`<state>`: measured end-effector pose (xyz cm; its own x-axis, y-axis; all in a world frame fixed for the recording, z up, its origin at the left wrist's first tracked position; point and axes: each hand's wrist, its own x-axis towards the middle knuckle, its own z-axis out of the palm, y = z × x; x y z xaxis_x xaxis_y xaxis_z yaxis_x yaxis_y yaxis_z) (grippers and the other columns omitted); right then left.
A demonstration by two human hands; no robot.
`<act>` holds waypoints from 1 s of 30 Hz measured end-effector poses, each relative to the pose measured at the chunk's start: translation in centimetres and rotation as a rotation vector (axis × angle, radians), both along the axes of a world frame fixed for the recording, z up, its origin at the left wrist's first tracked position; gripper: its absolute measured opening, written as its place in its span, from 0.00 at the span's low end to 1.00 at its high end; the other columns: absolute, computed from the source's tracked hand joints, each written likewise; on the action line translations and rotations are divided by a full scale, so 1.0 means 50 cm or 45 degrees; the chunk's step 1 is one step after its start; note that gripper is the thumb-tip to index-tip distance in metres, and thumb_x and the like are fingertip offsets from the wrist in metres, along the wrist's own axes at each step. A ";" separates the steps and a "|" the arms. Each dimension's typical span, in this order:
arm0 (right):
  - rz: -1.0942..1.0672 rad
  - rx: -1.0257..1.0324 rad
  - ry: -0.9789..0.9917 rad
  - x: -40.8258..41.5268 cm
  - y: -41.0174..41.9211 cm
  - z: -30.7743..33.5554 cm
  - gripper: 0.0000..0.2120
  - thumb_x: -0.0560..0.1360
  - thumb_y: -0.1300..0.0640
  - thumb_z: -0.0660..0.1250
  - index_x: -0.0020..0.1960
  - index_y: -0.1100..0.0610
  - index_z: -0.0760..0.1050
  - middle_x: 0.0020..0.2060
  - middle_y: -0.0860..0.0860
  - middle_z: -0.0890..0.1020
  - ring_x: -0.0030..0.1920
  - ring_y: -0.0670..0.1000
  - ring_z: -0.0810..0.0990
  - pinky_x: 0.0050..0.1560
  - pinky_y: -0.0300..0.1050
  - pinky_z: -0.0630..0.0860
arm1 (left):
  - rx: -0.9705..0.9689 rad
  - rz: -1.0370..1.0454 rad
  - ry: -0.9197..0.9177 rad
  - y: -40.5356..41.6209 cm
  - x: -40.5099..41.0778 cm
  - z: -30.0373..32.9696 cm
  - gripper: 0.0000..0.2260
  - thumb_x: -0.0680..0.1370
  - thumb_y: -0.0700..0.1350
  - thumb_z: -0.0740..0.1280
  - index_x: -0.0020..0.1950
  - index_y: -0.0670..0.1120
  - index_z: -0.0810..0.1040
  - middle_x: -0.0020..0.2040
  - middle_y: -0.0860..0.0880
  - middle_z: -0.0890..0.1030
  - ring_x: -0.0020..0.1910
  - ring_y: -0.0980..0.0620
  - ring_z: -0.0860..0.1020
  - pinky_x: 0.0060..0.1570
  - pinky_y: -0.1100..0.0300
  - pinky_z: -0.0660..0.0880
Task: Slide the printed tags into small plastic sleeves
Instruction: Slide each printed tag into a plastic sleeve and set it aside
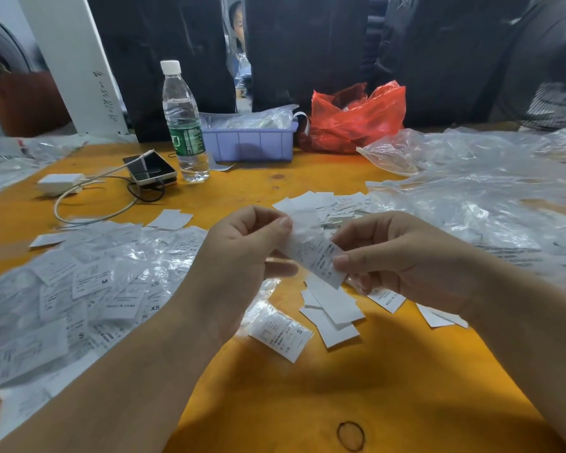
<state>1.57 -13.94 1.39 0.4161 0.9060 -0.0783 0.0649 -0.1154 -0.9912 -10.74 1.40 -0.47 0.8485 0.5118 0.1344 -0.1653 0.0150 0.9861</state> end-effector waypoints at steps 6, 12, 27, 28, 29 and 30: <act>-0.124 0.007 0.031 0.010 0.000 -0.004 0.04 0.73 0.69 0.67 0.48 0.66 0.76 0.39 0.58 0.84 0.29 0.50 0.73 0.30 0.37 0.74 | -0.055 0.174 -0.047 0.005 -0.003 0.009 0.03 0.78 0.41 0.66 0.46 0.44 0.79 0.41 0.45 0.85 0.34 0.52 0.81 0.29 0.61 0.77; -0.222 0.036 0.028 0.014 0.003 -0.005 0.09 0.74 0.69 0.66 0.53 0.65 0.78 0.39 0.57 0.84 0.31 0.50 0.77 0.34 0.42 0.75 | 0.097 0.148 -0.021 0.003 -0.005 0.004 0.02 0.78 0.41 0.67 0.46 0.44 0.78 0.38 0.47 0.84 0.33 0.52 0.80 0.30 0.61 0.78; -0.208 0.146 0.152 0.014 0.006 -0.006 0.15 0.63 0.56 0.71 0.48 0.61 0.83 0.40 0.58 0.83 0.33 0.51 0.77 0.33 0.42 0.75 | 0.487 0.047 0.005 -0.015 -0.002 -0.007 0.04 0.77 0.45 0.69 0.43 0.47 0.80 0.33 0.51 0.83 0.28 0.55 0.78 0.31 0.64 0.76; -0.211 0.156 0.158 0.015 0.006 -0.006 0.16 0.63 0.56 0.71 0.49 0.62 0.83 0.40 0.58 0.83 0.33 0.51 0.77 0.32 0.42 0.75 | 0.485 0.048 0.009 -0.015 -0.003 -0.007 0.04 0.77 0.44 0.69 0.42 0.47 0.80 0.33 0.51 0.83 0.28 0.55 0.78 0.31 0.64 0.76; -0.212 0.170 0.167 0.016 0.006 -0.005 0.16 0.64 0.56 0.71 0.50 0.62 0.83 0.40 0.58 0.82 0.33 0.51 0.77 0.32 0.42 0.75 | 0.486 0.049 0.014 -0.014 -0.002 -0.008 0.05 0.77 0.44 0.69 0.42 0.47 0.80 0.33 0.50 0.83 0.28 0.55 0.78 0.31 0.64 0.76; -0.210 0.184 0.178 0.016 0.006 -0.005 0.16 0.64 0.56 0.70 0.50 0.62 0.83 0.40 0.58 0.82 0.33 0.52 0.76 0.33 0.42 0.74 | 0.486 0.051 0.019 -0.013 -0.003 -0.008 0.05 0.77 0.44 0.69 0.42 0.46 0.80 0.33 0.50 0.83 0.28 0.55 0.78 0.31 0.64 0.76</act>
